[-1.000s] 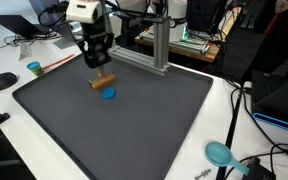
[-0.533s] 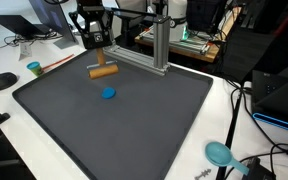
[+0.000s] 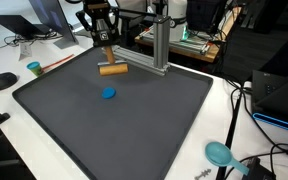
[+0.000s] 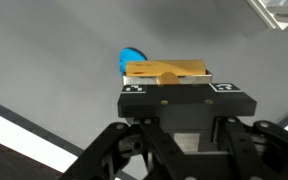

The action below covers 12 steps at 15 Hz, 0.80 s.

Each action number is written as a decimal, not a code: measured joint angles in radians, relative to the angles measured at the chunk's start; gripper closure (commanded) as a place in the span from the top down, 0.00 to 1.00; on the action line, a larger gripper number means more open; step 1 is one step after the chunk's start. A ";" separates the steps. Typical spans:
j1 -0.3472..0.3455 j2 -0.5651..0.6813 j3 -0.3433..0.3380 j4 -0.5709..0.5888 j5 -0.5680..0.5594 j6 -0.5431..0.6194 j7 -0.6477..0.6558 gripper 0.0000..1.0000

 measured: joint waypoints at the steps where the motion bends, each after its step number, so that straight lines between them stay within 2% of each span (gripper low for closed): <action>1: 0.004 0.000 0.000 0.010 0.000 -0.029 0.057 0.22; 6: 0.017 0.000 0.000 0.082 0.000 -0.149 0.351 0.22; 12: 0.026 0.014 0.000 0.134 -0.019 -0.156 0.647 0.22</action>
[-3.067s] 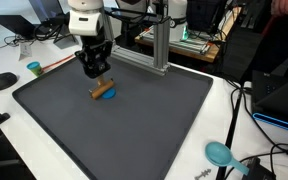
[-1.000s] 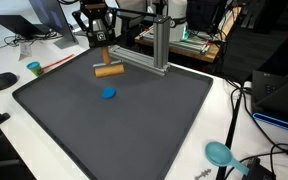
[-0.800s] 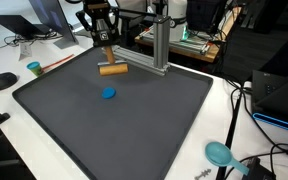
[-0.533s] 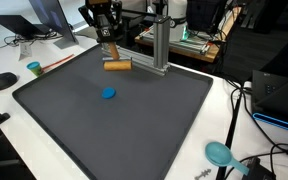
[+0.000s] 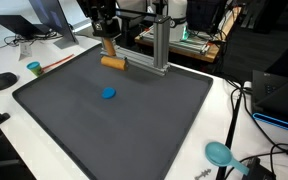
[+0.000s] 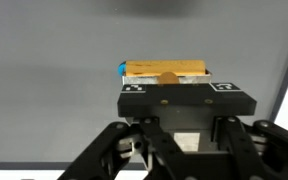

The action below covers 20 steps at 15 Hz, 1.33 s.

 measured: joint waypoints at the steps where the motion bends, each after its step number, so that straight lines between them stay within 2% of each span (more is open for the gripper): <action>1: 0.002 0.007 0.000 0.004 -0.009 0.002 0.034 0.22; 2: 0.004 0.016 0.000 0.007 -0.020 0.008 0.065 0.22; 3: 0.006 0.026 0.000 0.009 -0.032 0.020 0.086 0.47; 8: 0.007 0.041 0.000 0.008 -0.035 0.024 0.090 0.47; 9: 0.007 0.041 0.000 0.008 -0.035 0.024 0.090 0.22; 12: 0.007 0.044 0.000 0.006 -0.035 0.028 0.090 0.22; 20: 0.007 0.141 -0.022 0.004 -0.038 0.171 0.125 0.22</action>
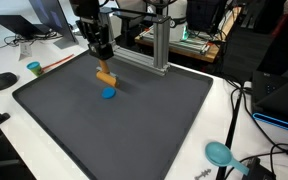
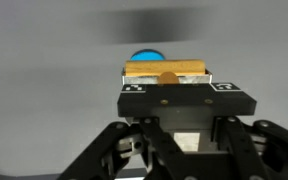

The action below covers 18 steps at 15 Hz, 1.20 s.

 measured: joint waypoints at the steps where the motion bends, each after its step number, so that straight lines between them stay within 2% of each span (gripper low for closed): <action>1: 0.000 0.014 -0.005 0.000 0.000 0.009 0.006 0.22; 18: 0.018 0.126 -0.028 0.046 -0.008 0.046 0.189 0.22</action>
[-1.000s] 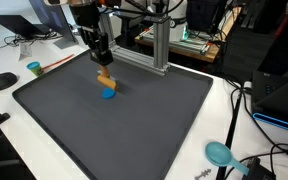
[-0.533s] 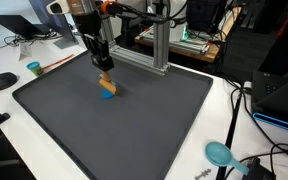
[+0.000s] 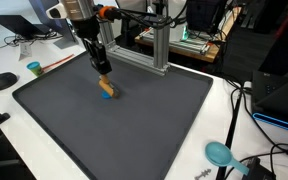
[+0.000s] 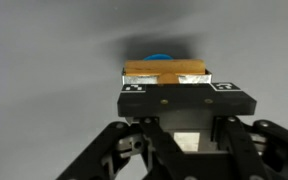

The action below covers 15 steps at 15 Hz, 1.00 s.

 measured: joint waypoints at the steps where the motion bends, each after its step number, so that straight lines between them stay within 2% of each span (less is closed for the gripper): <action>1: 0.000 0.004 -0.002 0.003 -0.001 0.000 0.007 0.22; 9: 0.001 0.035 -0.008 0.038 -0.003 -0.004 0.014 0.22; 15: 0.002 0.064 -0.006 0.089 -0.003 -0.051 0.005 0.22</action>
